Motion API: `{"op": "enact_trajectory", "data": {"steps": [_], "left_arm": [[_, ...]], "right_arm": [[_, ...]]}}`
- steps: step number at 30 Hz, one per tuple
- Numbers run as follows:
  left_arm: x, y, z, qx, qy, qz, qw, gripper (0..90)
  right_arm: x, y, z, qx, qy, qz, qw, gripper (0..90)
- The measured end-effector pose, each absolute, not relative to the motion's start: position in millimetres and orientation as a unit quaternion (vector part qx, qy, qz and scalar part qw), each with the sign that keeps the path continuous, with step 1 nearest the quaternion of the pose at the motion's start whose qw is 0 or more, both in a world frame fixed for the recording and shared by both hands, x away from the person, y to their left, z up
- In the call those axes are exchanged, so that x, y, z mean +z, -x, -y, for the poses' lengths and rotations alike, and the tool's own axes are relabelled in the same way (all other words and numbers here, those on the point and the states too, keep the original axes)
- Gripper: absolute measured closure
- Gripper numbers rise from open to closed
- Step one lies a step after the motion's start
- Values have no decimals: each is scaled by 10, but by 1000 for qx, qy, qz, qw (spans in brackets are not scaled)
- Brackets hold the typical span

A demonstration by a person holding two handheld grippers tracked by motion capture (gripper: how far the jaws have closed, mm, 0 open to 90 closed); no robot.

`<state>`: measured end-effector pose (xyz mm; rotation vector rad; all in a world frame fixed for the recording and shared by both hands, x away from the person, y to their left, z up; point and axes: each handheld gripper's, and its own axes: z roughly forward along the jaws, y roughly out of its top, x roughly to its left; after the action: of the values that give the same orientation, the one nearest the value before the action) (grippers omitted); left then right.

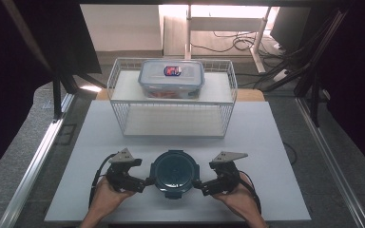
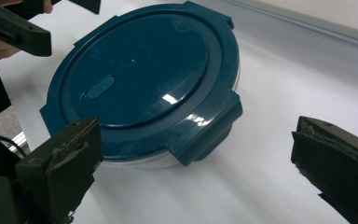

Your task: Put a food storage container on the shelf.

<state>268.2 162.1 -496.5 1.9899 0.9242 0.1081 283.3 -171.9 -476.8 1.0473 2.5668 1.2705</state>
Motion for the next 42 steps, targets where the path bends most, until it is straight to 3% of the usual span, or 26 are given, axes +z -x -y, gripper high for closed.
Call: {"op": "enact_trajectory", "data": {"steps": [9,12,15,17,21,23,27,30,42], "left_arm": [[-5025,-2820,-1455,13,-814,-381,439,64],[-5086,-2857,-1496,-23,-804,-392,447,67],[-5118,-2880,-1525,-49,-800,-392,452,99],[-5176,-2897,-1531,-105,-790,-392,460,144],[-5176,-2882,-1530,-110,-791,-396,454,147],[-5184,-2889,-1559,-117,-787,-398,457,190],[-5234,-2886,-1712,-161,-753,-423,477,312],[-5246,-2840,-1770,-169,-743,-432,482,388],[-5196,-2657,-1827,-165,-718,-441,513,538]], "right_arm": [[-4826,-3017,1598,406,-355,-842,2,84],[-4894,-3054,1600,404,-363,-840,-15,107],[-4949,-3112,1645,407,-381,-828,-57,144],[-4989,-3150,1678,413,-389,-818,-91,176],[-5028,-3183,1703,417,-391,-807,-147,270],[-5030,-3184,1705,417,-393,-806,-149,275],[-5047,-3220,1794,425,-414,-786,-176,401],[-5060,-3228,1833,431,-425,-772,-193,445],[-4925,-3005,1848,443,-423,-774,-161,533]]}}
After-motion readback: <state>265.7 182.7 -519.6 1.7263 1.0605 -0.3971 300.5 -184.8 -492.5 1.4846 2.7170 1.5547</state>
